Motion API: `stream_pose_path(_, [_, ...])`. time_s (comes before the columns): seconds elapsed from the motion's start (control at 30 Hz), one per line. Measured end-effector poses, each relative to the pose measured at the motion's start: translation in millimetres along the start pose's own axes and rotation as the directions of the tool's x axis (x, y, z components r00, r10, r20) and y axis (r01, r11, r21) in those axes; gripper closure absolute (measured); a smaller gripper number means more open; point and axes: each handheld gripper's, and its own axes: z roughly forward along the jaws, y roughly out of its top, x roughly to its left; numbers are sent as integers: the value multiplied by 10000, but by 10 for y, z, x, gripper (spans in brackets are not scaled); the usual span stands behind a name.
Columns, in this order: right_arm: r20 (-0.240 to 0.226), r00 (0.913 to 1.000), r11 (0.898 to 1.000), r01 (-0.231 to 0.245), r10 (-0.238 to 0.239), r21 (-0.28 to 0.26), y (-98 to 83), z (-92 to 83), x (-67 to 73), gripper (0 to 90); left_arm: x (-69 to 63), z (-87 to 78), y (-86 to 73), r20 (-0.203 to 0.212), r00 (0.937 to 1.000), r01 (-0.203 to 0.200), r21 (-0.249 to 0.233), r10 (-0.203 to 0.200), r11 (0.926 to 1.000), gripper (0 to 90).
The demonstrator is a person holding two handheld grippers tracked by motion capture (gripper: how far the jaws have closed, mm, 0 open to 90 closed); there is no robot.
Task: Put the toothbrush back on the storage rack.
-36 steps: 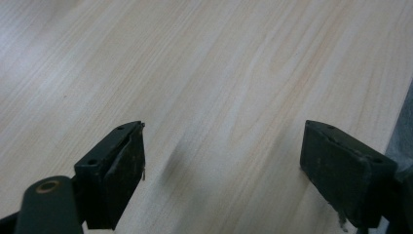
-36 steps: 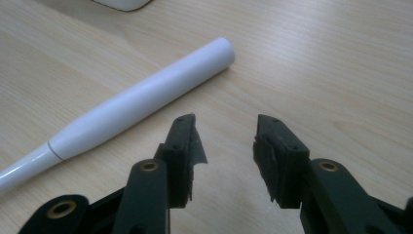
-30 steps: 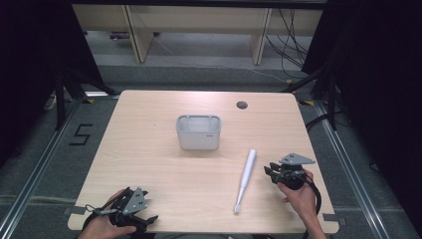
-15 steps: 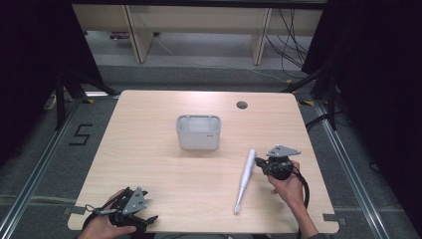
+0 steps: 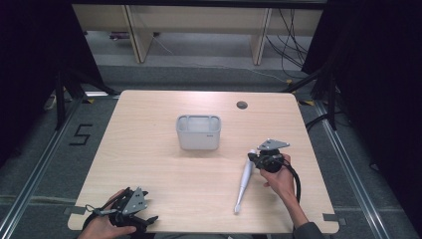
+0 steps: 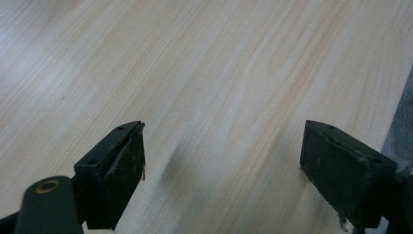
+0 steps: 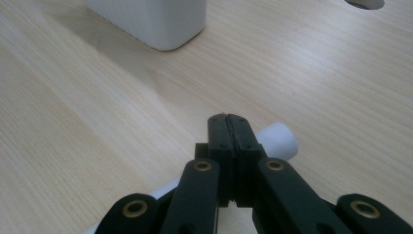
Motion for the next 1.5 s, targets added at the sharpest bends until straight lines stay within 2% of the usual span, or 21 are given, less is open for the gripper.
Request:
stream_pose_path(0.07, [40,10000,10000,28,-28,-51,17,27,-16,900,-4,-1,1,8,10000,17,-26,-17,10000,163])
stream_pose_path(0.1, [-17,9999,9999,-141,141,94,27,28,-10,900,-7,-3,2,22,10000,8,-39,-7,10000,163])
stream_pose_path(0.17, [-105,9999,9999,129,-129,85,48,106,-29,898,0,-2,0,-2,10000,-10,12,10,10000,163])
stream_pose_path(0.23, [-50,10000,9998,-1,2,175,46,115,-14,898,-5,-4,2,-2,10000,20,-40,-20,10000,163])
stream_pose_path(0.27, [-65,9999,9997,120,-118,234,50,137,-26,897,-7,-5,4,14,10000,13,-65,-13,10000,163])
stream_pose_path(0.3, [-71,9996,9985,-258,261,478,55,129,-1,897,-9,-6,3,14,10000,12,-64,-12,10000,163])
stream_pose_path(0.33, [-20,10000,9992,58,-58,395,61,164,-18,897,-4,-3,0,3,10000,-9,-19,9,10000,163])
stream_pose_path(0.47, [14,9999,9981,-146,145,595,71,169,-35,897,-11,-5,4,35,10000,-9,-64,9,10000,163])
stream_pose_path(0.6, [2,10000,9976,-88,88,689,55,184,-73,897,-9,-6,2,14,10000,-4,-34,4,10000,163])
stream_pose_path(0.73, [96,9998,9961,-176,168,863,31,166,-92,897,-8,-6,3,14,10000,-26,-36,26,10000,164])
stream_pose_path(0.77, [78,10000,9966,-38,32,819,23,168,-103,897,-8,-8,3,0,10000,1,-46,-1,10000,163])
stream_pose_path(0.8, [140,9997,9950,-207,194,976,18,153,-88,897,-16,-15,3,11,10000,99,-94,-99,9999,163])
stream_pose_path(0.87, [110,9999,9948,91,-102,1015,9,146,-98,897,-11,-18,6,-118,9999,-28,-84,27,10000,163])
stream_pose_path(1.0, [220,9997,9927,-98,72,1204,-10,104,-80,897,-16,-17,5,-97,10000,-22,-83,21,10000,163])
stream_pose_path(1.03, [308,9993,9940,170,-204,1077,-20,104,-91,897,-17,-17,5,-74,10000,-20,-93,19,10000,163])
stream_pose_path(1.27, [383,9992,9927,36,-83,1207,-68,4,-92,897,-15,-15,4,-86,10000,-19,-69,18,10000,163])
stream_pose_path(1.3, [377,9993,9910,-56,5,1334,-72,-11,-87,897,-19,-13,2,-85,9999,86,-74,-86,9999,163])
stream_pose_path(1.4, [378,9993,9890,-130,75,1470,-96,-41,-92,897,-17,-17,5,-97,10000,-20,-81,19,10000,163])
stream_pose_path(1.43, [386,9991,9905,92,-147,1369,-110,-41,-104,897,-20,-14,2,-86,9999,87,-72,-88,9999,164])
stream_pose_path(1.47, [439,9990,9884,-71,5,1516,-119,-60,-87,896,-13,-16,4,-106,9999,-3,-69,3,10000,163])
stream_pose_path(1.5, [448,9989,9902,59,-122,1394,-129,-58,-95,895,-12,-16,3,-98,10000,5,-74,-6,10000,163])
